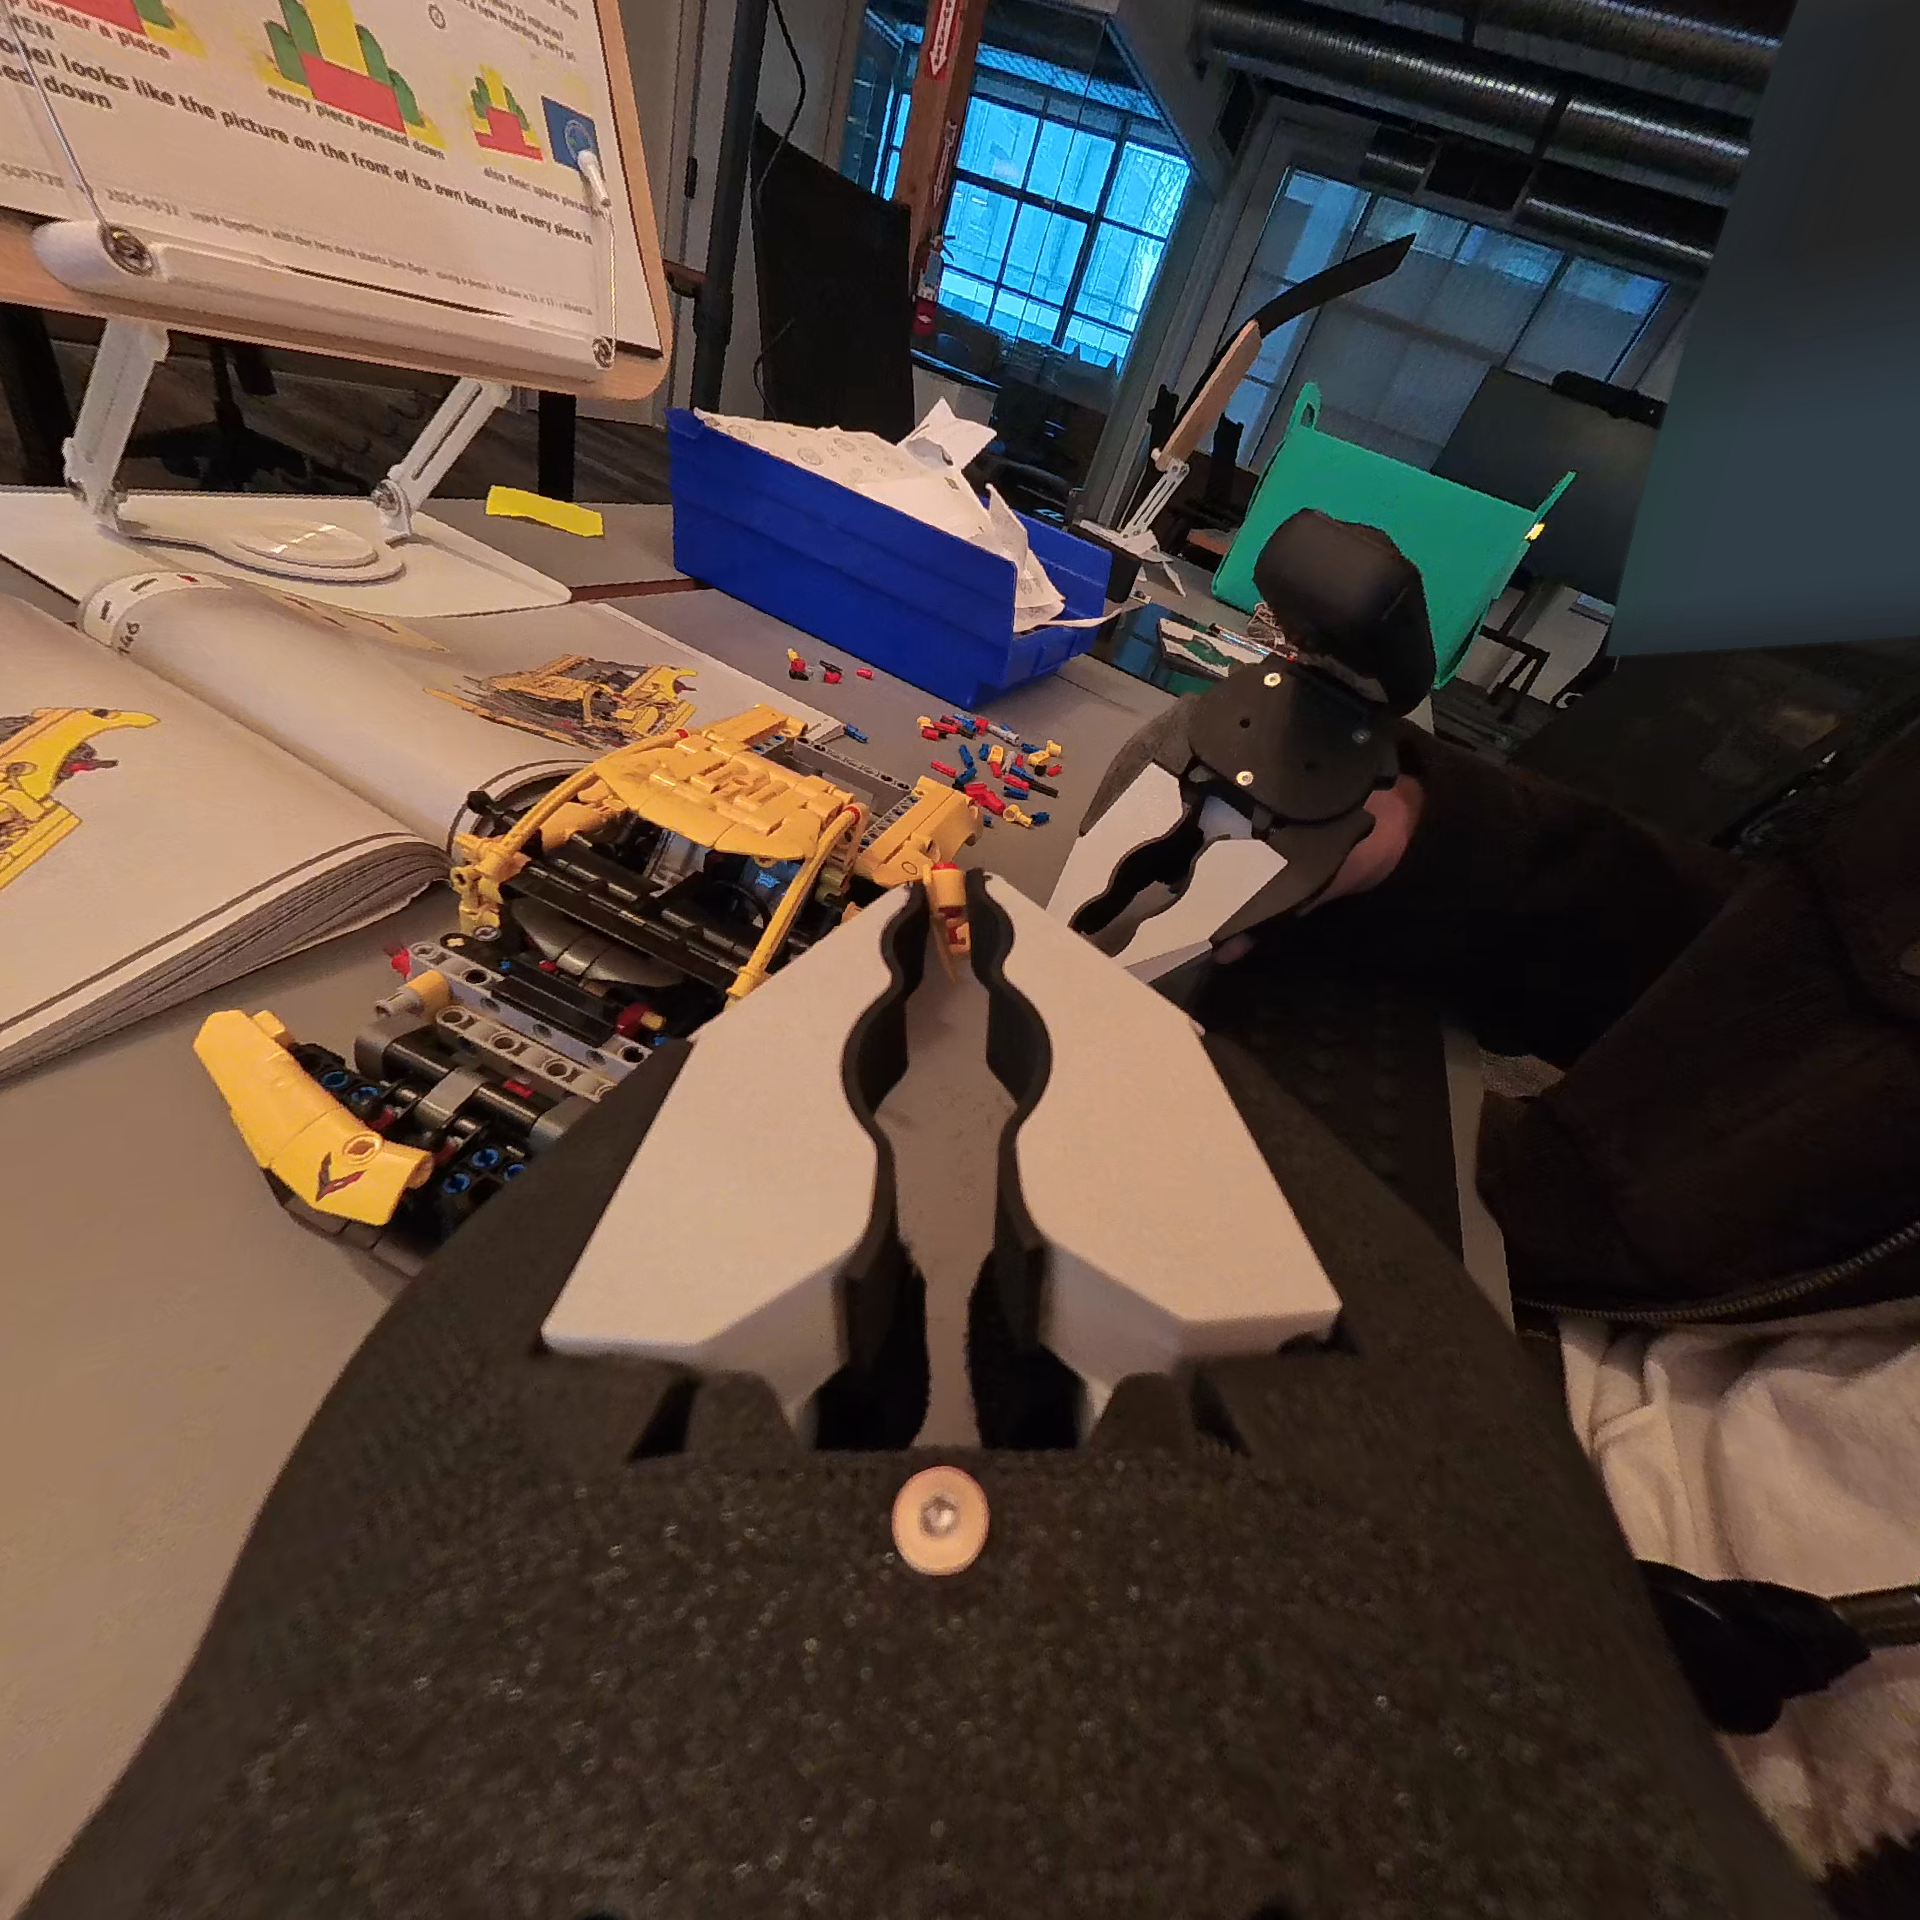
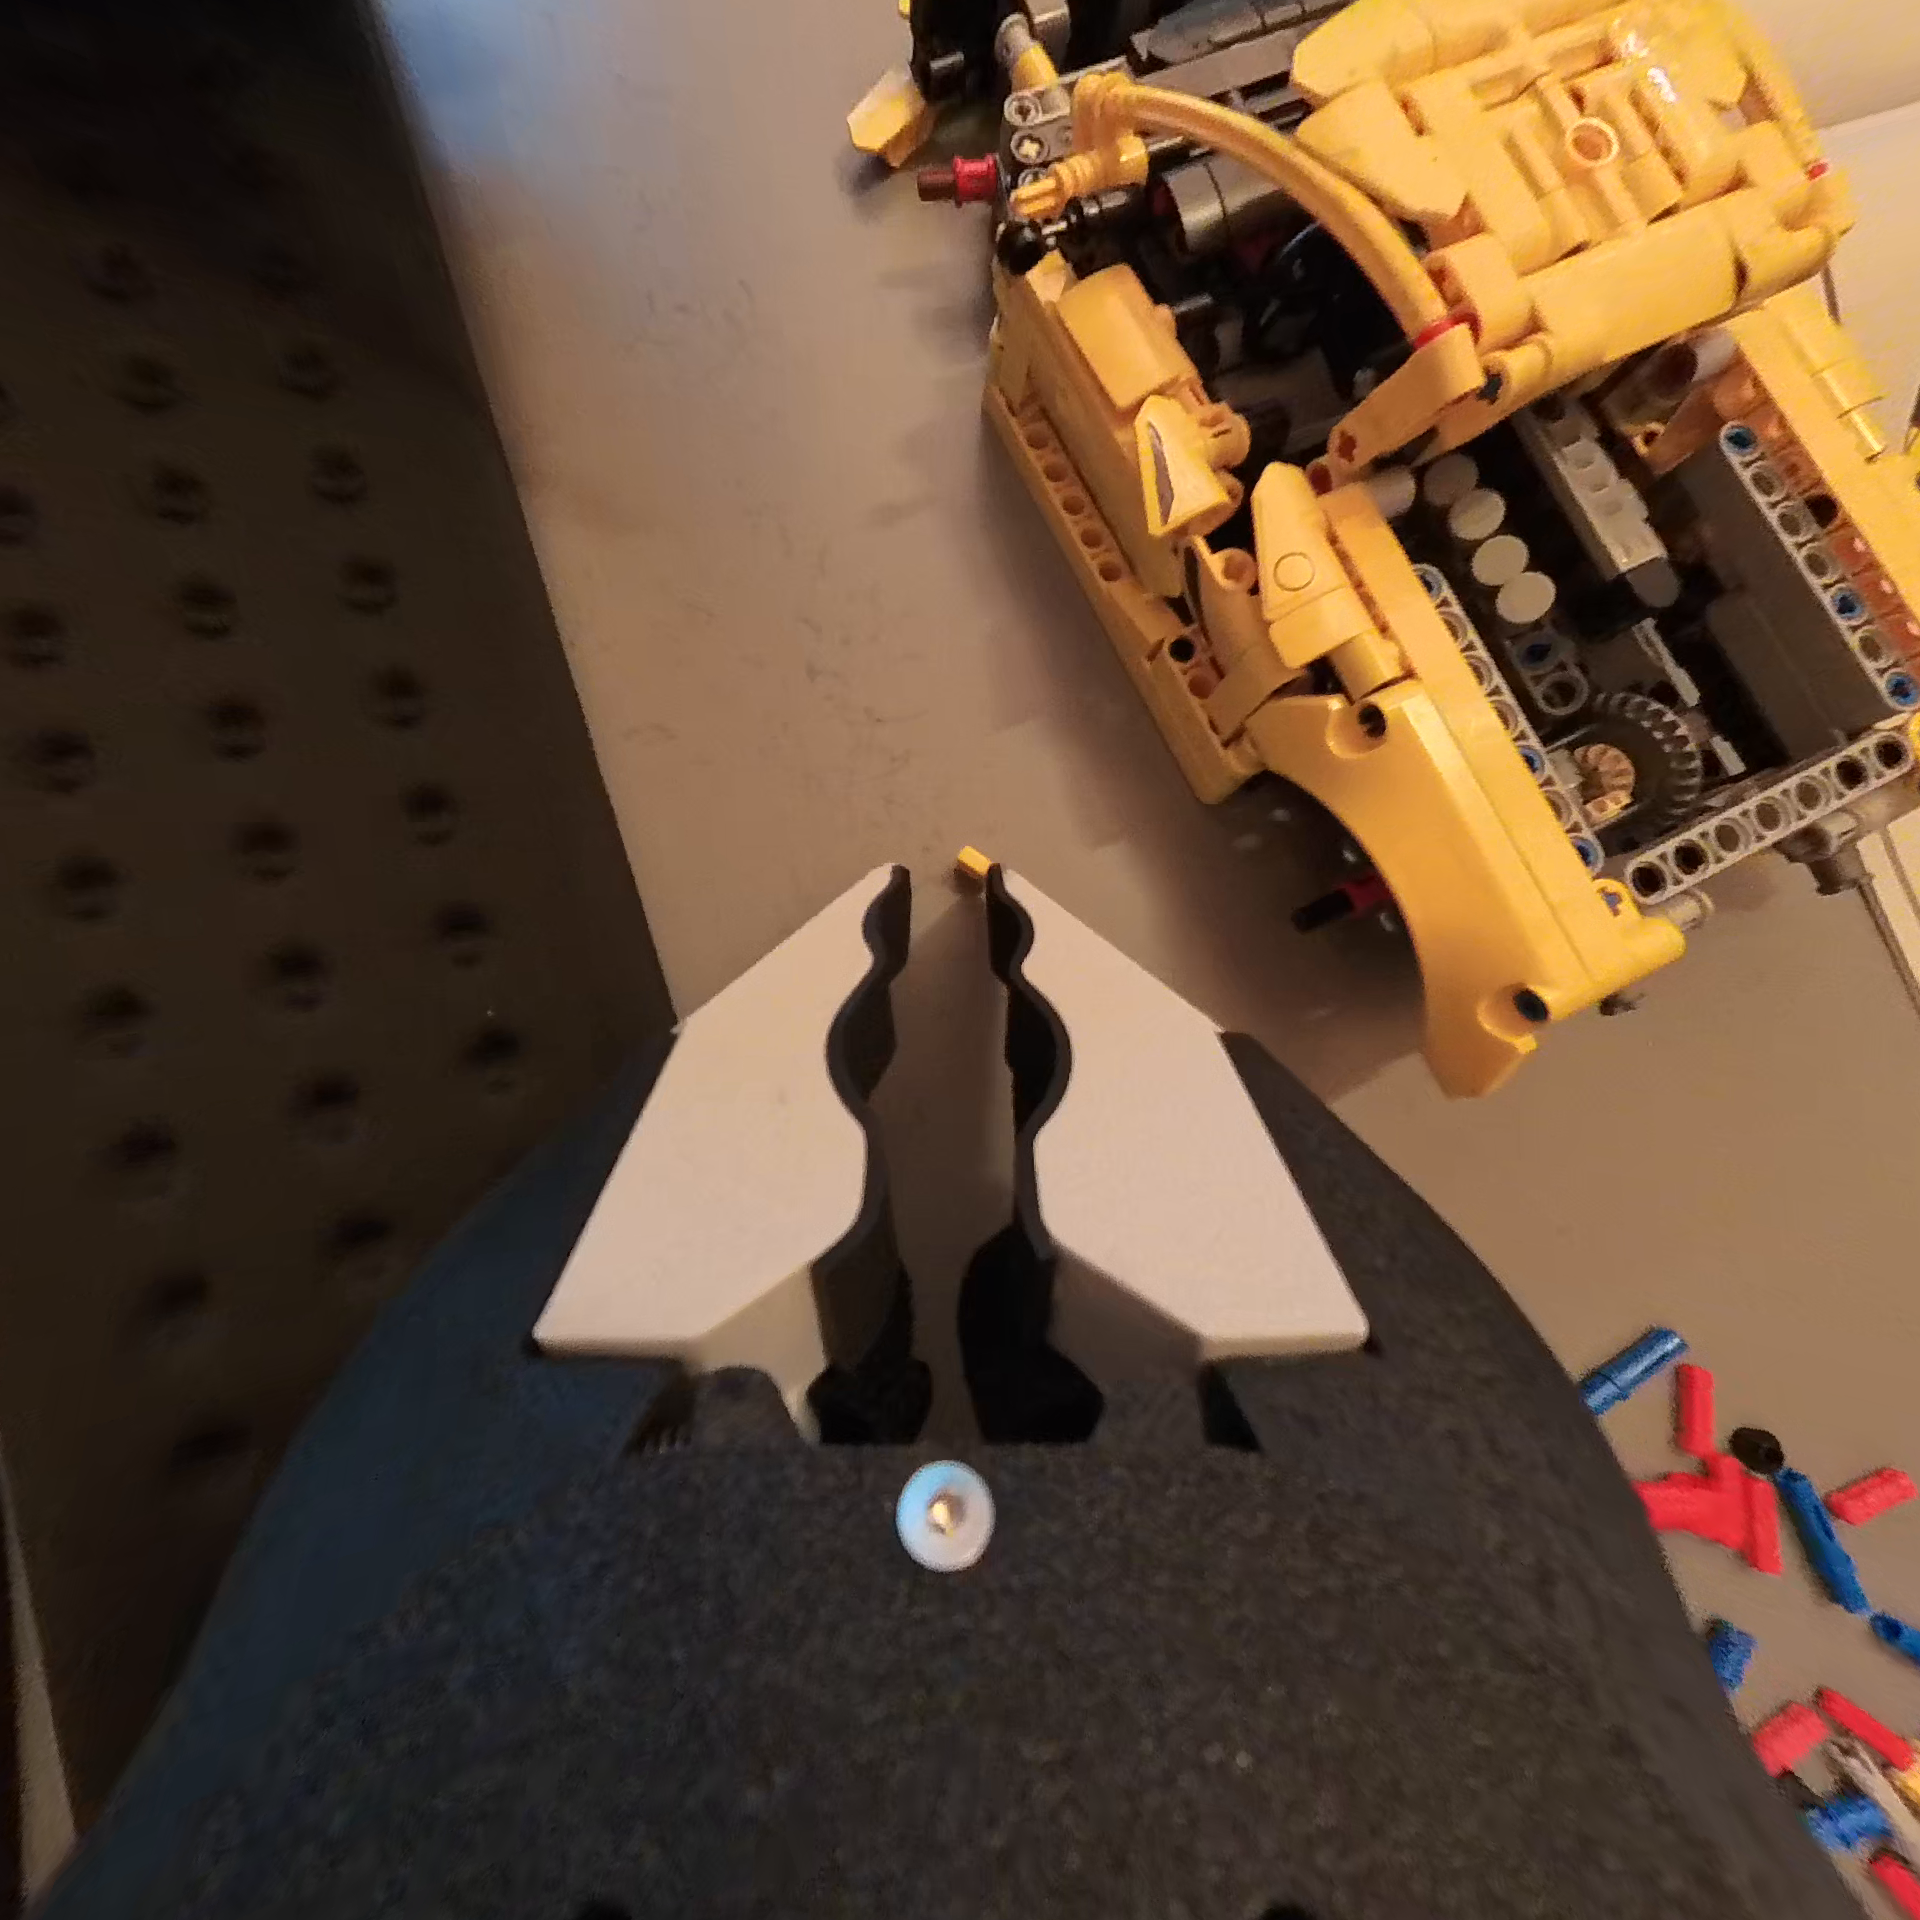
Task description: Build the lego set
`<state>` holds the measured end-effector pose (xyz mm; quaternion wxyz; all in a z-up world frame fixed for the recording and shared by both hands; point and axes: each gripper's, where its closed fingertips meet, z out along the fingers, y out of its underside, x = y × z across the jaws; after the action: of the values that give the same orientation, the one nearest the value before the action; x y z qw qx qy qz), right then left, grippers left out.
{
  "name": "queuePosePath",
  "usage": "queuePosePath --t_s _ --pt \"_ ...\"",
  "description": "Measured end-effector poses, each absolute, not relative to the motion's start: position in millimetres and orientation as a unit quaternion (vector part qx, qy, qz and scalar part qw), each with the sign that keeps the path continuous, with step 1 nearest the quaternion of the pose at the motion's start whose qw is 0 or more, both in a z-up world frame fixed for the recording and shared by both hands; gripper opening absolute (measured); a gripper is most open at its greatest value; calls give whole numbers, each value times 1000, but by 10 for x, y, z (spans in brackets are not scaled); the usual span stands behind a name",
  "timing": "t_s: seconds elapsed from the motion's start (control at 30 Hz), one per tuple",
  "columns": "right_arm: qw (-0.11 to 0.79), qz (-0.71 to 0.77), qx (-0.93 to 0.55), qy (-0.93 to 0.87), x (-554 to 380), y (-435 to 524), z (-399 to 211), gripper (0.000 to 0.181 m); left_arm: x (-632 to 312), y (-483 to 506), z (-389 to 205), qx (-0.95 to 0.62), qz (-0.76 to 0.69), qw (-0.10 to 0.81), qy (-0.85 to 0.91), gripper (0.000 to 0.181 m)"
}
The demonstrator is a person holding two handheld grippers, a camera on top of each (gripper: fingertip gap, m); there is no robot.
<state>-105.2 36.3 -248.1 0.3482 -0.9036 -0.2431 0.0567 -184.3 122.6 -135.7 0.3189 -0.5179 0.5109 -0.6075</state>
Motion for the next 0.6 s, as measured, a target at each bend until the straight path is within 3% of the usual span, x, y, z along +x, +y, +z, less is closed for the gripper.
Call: queuePosePath --t_s 0.6 --pt "352 55 -903 -241 -1087 426 -2470 13 -1840 1232 -1361 -519 -608 318 510 7"
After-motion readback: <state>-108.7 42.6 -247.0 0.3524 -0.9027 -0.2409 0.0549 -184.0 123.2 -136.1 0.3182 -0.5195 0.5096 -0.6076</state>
